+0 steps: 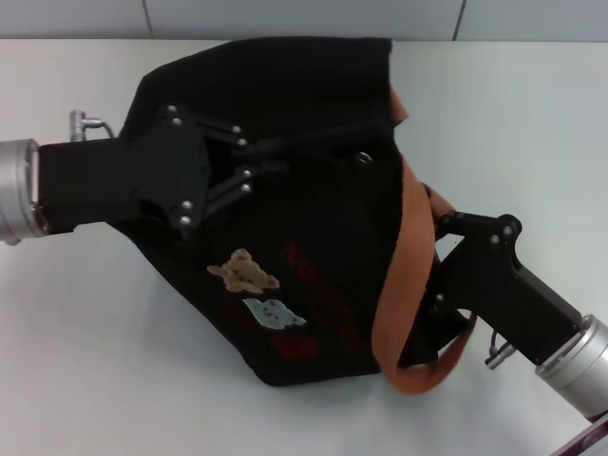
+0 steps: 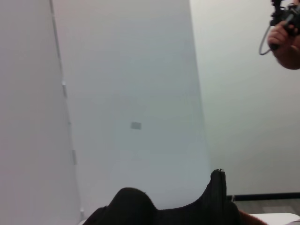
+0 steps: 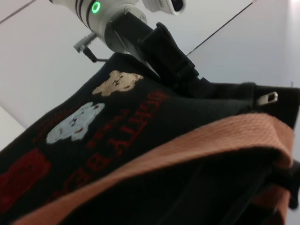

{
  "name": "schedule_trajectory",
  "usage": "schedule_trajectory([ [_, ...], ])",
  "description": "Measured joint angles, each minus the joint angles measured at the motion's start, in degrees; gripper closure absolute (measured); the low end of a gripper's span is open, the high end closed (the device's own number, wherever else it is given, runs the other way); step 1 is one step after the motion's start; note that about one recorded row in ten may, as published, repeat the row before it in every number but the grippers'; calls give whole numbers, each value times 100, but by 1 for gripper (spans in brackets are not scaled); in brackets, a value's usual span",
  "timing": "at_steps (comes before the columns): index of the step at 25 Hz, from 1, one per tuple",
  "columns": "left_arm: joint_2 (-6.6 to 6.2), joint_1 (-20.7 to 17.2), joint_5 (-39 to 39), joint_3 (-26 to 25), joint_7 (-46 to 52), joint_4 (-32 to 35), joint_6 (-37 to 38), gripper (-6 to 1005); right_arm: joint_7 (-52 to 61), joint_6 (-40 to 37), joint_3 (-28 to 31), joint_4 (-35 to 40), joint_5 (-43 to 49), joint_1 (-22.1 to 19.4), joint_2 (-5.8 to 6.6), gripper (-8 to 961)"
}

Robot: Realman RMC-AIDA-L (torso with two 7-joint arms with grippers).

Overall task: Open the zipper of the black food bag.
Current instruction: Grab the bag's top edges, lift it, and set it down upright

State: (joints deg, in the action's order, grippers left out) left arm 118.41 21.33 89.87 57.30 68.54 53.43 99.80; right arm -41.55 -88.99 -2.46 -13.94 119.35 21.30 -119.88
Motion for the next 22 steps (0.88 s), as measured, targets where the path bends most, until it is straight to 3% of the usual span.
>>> schedule_trajectory([
  [7, -18, -213, 47, -526, -32, -235, 3, 893, 235, 155, 4, 130, -1, -140, 0, 939],
  [22, -101, -384, 69, -806, -108, -559, -41, 893, 743, 321, 96, 317, -17, -314, 6, 859],
])
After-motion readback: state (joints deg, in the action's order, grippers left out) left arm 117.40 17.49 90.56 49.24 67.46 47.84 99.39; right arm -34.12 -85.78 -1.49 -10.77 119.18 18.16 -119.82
